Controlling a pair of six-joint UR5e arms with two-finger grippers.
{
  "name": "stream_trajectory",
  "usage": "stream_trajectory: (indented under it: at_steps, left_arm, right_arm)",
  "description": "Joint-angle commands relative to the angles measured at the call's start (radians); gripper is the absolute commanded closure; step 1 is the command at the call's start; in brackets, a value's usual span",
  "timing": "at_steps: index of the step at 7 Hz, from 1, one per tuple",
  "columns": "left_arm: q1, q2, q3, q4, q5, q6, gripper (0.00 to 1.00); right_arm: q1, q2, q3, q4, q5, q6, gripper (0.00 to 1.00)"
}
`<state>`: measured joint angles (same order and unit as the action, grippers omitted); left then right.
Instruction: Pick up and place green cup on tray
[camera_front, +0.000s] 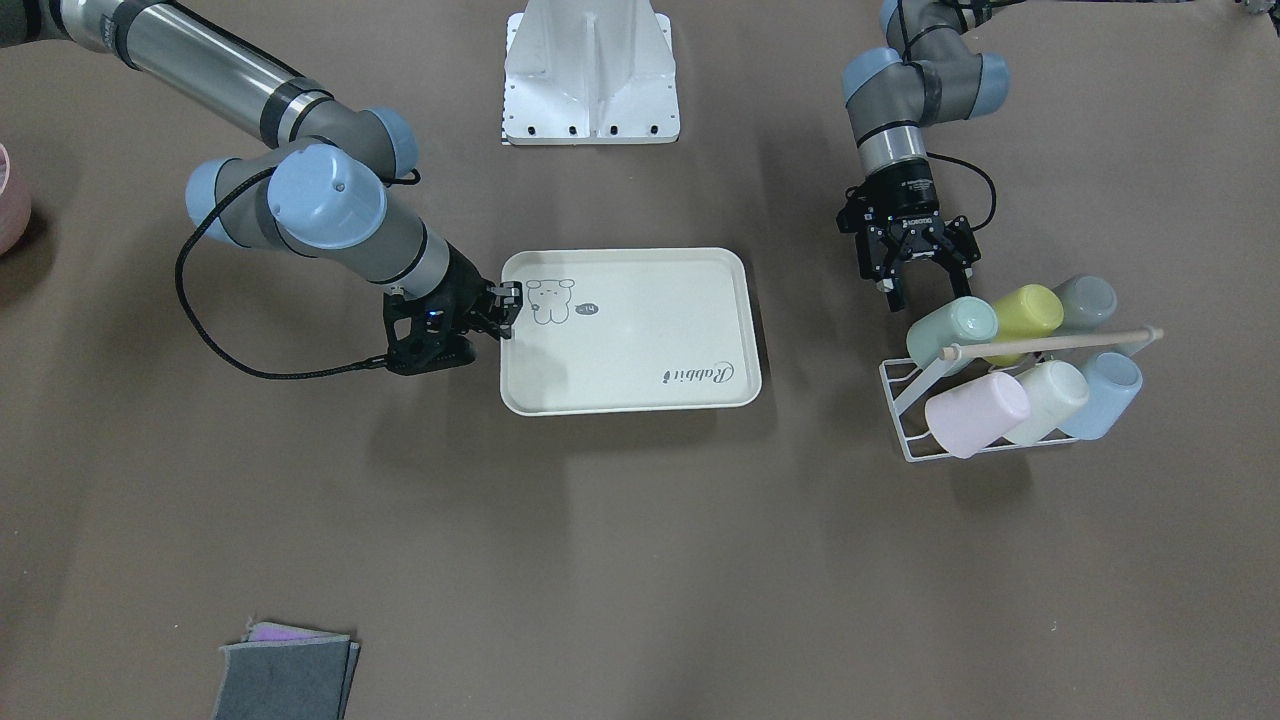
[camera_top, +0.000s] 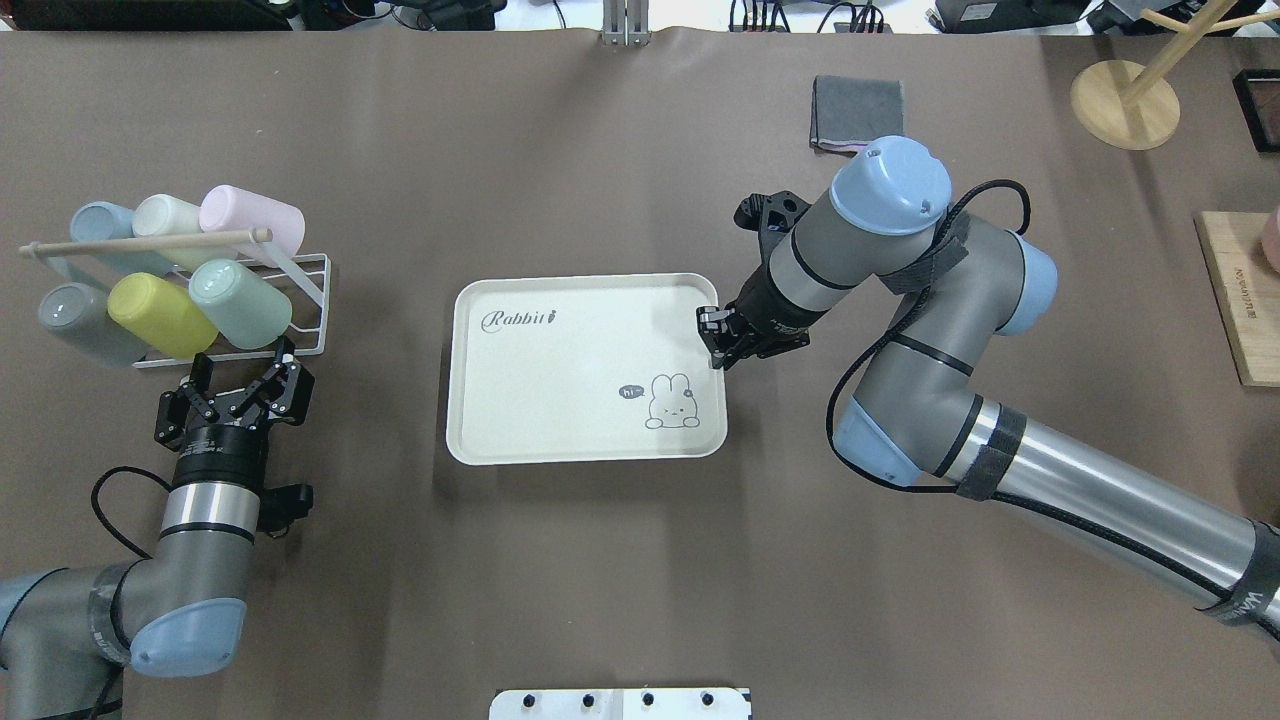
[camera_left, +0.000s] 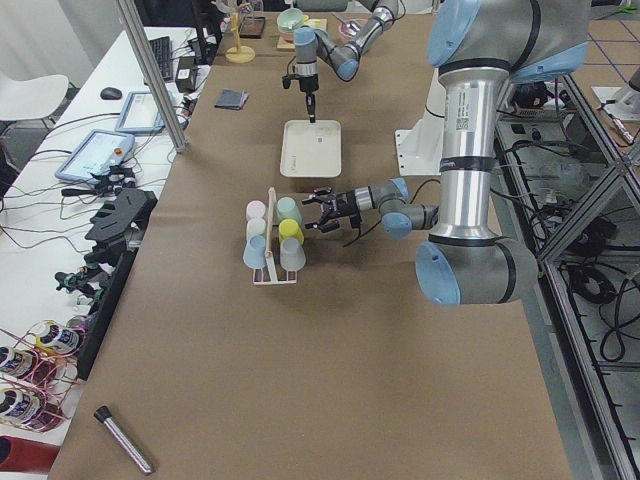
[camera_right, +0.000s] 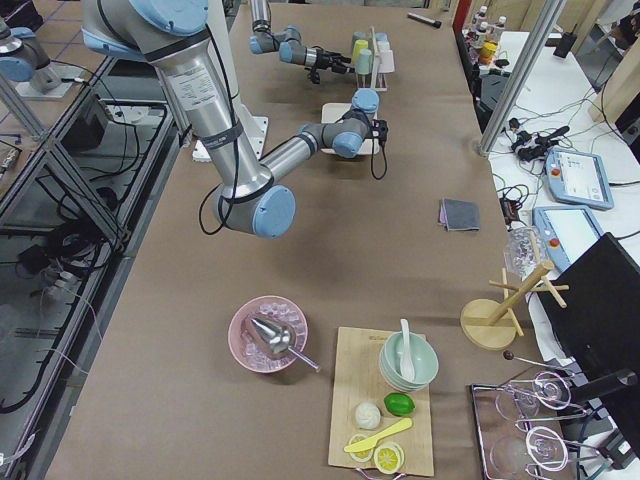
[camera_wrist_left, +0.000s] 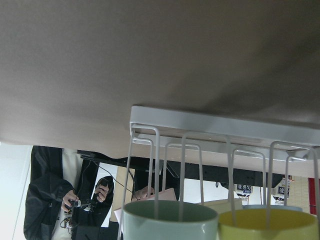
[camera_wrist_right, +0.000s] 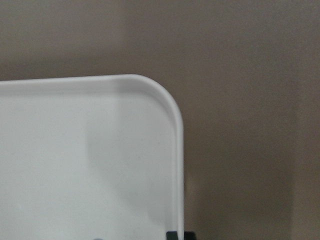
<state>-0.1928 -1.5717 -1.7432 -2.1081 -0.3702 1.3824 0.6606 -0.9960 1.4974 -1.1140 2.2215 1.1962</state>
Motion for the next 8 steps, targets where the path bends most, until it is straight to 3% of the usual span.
stream_trajectory:
  at_steps: [1,2,3,4,8]
  left_arm:
    - [-0.011,-0.01,0.007,-0.001,-0.009,0.001,0.02]
    - [-0.014,-0.008,0.005,-0.001,-0.009,0.003,0.02]
    - [-0.019,-0.01,0.007,-0.001,-0.013,0.003,0.02]
    - [-0.028,-0.013,0.007,-0.001,-0.021,0.003,0.02]
    - [-0.068,-0.042,0.031,-0.001,-0.051,0.004,0.02]
  right_arm:
    - [-0.003,0.0,-0.012,0.002,-0.011,0.002,1.0]
    - [-0.003,0.0,-0.012,0.002,-0.011,0.0,0.86]
    - [-0.003,0.002,-0.011,0.002,-0.011,0.002,0.16]
    - [-0.003,0.002,-0.008,0.005,-0.016,0.002,0.0]
    - [0.069,-0.021,0.018,0.008,-0.003,-0.013,0.0]
